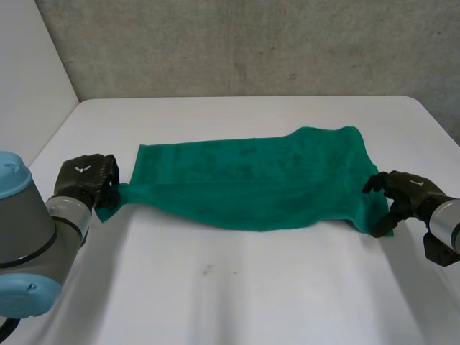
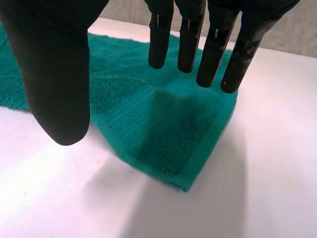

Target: Fold the towel.

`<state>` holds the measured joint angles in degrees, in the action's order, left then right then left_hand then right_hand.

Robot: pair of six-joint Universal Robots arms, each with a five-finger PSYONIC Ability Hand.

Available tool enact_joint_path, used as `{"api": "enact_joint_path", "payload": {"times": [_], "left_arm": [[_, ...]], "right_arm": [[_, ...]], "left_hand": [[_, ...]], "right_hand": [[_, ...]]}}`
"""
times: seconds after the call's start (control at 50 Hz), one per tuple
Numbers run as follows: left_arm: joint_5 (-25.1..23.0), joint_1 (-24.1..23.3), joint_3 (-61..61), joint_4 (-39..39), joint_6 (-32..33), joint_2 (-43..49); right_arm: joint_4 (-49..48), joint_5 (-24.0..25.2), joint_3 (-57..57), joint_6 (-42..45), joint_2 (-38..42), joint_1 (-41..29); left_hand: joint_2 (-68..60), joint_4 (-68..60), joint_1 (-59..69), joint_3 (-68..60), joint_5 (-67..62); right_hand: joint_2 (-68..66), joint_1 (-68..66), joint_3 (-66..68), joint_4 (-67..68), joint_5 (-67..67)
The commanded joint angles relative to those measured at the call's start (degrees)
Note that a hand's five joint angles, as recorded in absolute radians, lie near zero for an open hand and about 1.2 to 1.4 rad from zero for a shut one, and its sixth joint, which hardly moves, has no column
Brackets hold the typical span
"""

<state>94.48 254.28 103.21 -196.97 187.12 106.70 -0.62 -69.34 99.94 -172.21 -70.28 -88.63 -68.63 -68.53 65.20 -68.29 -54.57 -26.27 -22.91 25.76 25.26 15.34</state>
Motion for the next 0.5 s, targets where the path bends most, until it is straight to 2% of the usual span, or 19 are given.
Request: {"api": "enact_joint_path", "payload": {"times": [0.02, 0.12, 0.22, 0.5], "left_arm": [[0.1, 1.2, -0.4, -0.4, 0.0, 0.2], [0.2, 2.7, -0.8, -0.6, 0.0, 0.2], [0.1, 3.6, -1.3, -0.7, 0.0, 0.4], [0.1, 3.5, -1.5, -0.8, 0.1, 1.0]], "right_arm": [[-1.7, 0.6, -2.2, 4.5, 6.1, -0.6], [-1.7, -0.9, -3.3, 12.6, 8.3, -0.3], [-1.8, -0.9, -4.3, 16.4, 8.6, -0.4], [-1.5, -0.8, -5.9, 16.5, 10.7, -0.4]], "left_hand": [[-11.4, -11.5, 14.8, -11.7, -15.4], [-11.4, -11.5, 14.8, -11.7, -15.4], [-11.4, -11.5, 14.8, -11.7, -15.4], [-11.4, -11.5, 14.8, -11.7, -15.4]], "right_hand": [[-5.0, -8.4, 5.5, 6.0, 5.9], [-8.0, -11.4, 8.5, 9.0, 9.0], [-8.9, -12.2, 9.4, 9.9, 9.8], [-9.4, -12.7, 9.9, 10.4, 10.3]]}}
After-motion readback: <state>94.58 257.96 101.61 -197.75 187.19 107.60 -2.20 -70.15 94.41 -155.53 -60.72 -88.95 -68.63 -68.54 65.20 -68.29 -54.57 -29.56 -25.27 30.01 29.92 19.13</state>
